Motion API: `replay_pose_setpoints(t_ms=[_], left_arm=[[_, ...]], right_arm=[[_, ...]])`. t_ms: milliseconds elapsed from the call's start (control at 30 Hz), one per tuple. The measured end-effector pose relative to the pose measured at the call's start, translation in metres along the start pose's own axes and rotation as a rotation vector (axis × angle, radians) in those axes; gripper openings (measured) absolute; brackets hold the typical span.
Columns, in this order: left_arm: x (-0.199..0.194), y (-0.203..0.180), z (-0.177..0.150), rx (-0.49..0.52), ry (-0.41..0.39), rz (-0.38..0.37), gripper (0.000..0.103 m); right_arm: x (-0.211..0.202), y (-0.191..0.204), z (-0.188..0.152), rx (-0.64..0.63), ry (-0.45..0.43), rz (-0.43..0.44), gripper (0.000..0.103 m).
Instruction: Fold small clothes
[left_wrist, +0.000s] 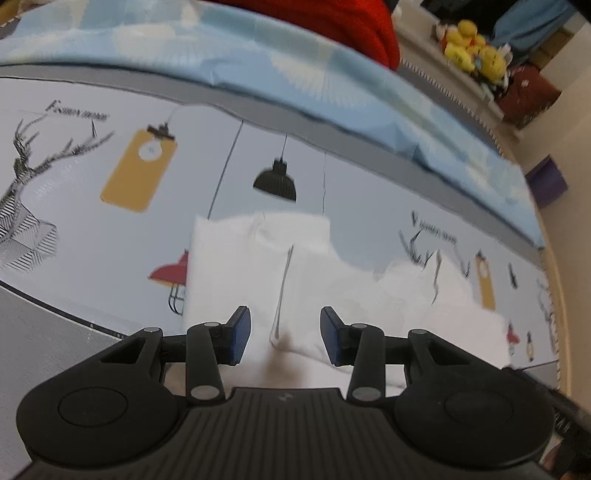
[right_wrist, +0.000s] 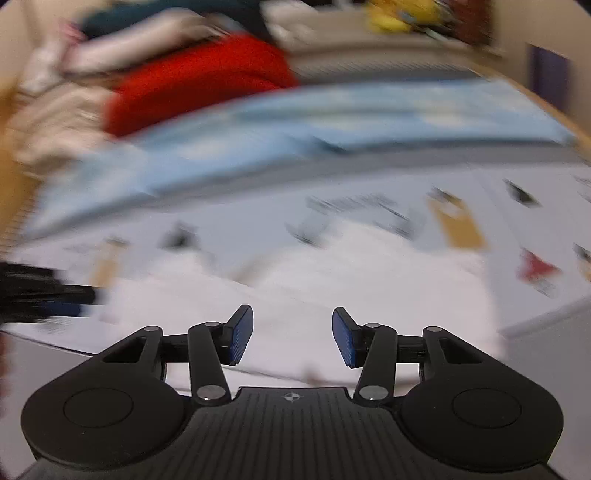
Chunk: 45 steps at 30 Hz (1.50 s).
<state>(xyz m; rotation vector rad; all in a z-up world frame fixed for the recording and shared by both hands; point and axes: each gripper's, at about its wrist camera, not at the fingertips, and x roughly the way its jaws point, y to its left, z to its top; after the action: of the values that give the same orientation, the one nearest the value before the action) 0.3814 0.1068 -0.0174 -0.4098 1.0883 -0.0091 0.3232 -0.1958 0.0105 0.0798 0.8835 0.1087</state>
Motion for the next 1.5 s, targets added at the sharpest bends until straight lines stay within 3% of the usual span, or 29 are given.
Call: replay_pose_setpoints(t_ms=[133,233,367,600,667,733,867,933,1033,1100,1233,1300,1367,1400,1500], left_arm=[[0.016,-0.009,-0.003,0.019,0.011,0.030,0.045],[0.027,-0.014,-0.005,0.031,0.020,0.049,0.045],[0.045,-0.018,-0.007,0.034,0.045,0.071,0.045],[0.078,-0.024,-0.016,0.054,0.099,0.092,0.045],[0.087,-0.024,-0.021,0.064,0.117,0.094,0.034],[0.086,-0.025,-0.023,0.087,0.093,0.113,0.007],[0.035,-0.027,-0.015,0.096,-0.038,0.095,0.006],[0.007,-0.023,-0.018,0.105,-0.082,0.155,0.006],[-0.004,0.007,-0.025,0.029,-0.044,0.284,0.007],[0.001,0.025,-0.023,-0.038,0.022,0.249,0.010],[-0.007,0.028,-0.013,-0.041,-0.042,0.223,0.020],[-0.004,0.028,-0.011,-0.038,-0.040,0.178,0.020],[0.006,0.029,-0.011,-0.050,0.000,0.132,0.020],[0.013,0.027,-0.012,-0.049,0.019,0.122,0.020],[0.032,0.025,-0.019,-0.031,0.077,0.133,0.022]], right_arm=[[0.011,-0.014,0.018,0.029,-0.013,0.041,0.050],[0.016,-0.027,0.028,0.030,-0.018,-0.014,0.050],[0.023,-0.050,0.036,0.150,0.006,-0.008,0.050],[0.018,-0.087,0.048,0.278,-0.055,-0.079,0.050],[0.016,-0.101,0.049,0.329,-0.068,-0.104,0.050],[0.015,-0.115,0.050,0.383,-0.080,-0.133,0.050],[0.017,-0.137,0.050,0.467,-0.096,-0.178,0.050],[0.018,-0.144,0.047,0.513,-0.091,-0.187,0.050],[0.030,-0.146,0.038,0.563,-0.023,-0.130,0.050],[0.042,-0.143,0.031,0.592,0.031,-0.096,0.050],[0.063,-0.136,0.015,0.628,0.132,-0.077,0.050],[0.073,-0.139,0.004,0.644,0.192,-0.120,0.050],[0.078,-0.147,-0.009,0.679,0.237,-0.230,0.051],[0.080,-0.155,-0.017,0.720,0.263,-0.272,0.057],[0.076,-0.168,-0.032,0.812,0.294,-0.344,0.059]])
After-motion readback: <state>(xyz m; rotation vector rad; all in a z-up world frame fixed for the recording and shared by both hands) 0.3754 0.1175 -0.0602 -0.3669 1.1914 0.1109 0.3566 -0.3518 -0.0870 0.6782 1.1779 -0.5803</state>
